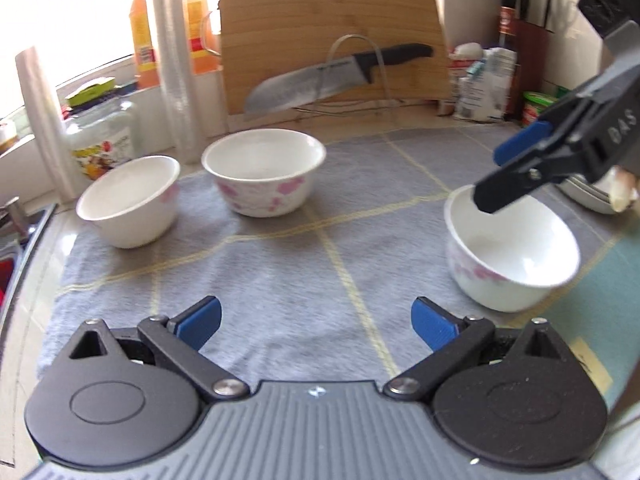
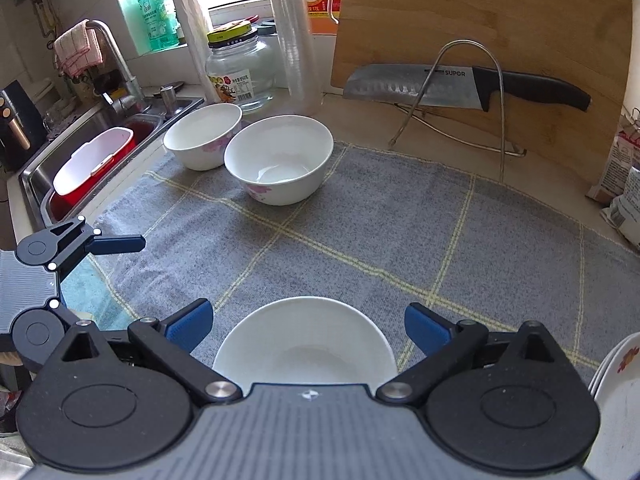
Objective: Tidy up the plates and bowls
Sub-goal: 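Lower the bowl onto the towel by the plates and open both tools, then move both tools to the next flowered bowl and close them on its rim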
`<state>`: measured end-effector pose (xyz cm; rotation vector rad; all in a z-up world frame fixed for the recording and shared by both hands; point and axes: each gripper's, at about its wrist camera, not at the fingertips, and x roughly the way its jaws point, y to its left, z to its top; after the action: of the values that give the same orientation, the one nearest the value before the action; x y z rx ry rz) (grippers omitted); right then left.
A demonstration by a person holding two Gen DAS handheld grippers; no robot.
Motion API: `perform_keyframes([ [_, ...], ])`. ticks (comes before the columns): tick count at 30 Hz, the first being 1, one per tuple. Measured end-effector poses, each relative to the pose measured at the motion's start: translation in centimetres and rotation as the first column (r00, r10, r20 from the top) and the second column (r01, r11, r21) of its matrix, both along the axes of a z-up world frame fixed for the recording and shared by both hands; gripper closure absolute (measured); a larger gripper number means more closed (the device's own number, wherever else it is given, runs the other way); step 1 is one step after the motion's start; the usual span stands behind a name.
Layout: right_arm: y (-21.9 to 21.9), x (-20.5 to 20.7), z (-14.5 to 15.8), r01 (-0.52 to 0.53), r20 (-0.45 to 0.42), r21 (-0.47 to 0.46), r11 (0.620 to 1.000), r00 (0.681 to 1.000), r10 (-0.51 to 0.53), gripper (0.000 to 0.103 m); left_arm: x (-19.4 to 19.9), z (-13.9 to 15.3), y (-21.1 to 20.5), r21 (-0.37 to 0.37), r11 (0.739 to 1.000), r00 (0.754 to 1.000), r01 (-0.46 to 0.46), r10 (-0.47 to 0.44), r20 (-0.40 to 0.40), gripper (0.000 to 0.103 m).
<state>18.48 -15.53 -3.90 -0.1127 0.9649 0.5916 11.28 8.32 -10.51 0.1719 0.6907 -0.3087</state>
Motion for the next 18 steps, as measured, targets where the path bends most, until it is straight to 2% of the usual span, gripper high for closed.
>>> perform_keyframes([
  [5, 1.2, 1.1, 0.2, -0.022, 0.015, -0.007, 1.000, 1.000, 0.022, 0.000, 1.6, 0.2, 0.9, 0.031, 0.998, 0.998, -0.055, 0.054, 0.031, 0.002],
  [18, 3.8, 5.6, -0.4, -0.044, 0.022, 0.001, 0.999, 0.999, 0.044, 0.000, 5.8, -0.1, 1.0, 0.044, 0.996, 0.994, -0.077, 0.073, 0.084, 0.002],
])
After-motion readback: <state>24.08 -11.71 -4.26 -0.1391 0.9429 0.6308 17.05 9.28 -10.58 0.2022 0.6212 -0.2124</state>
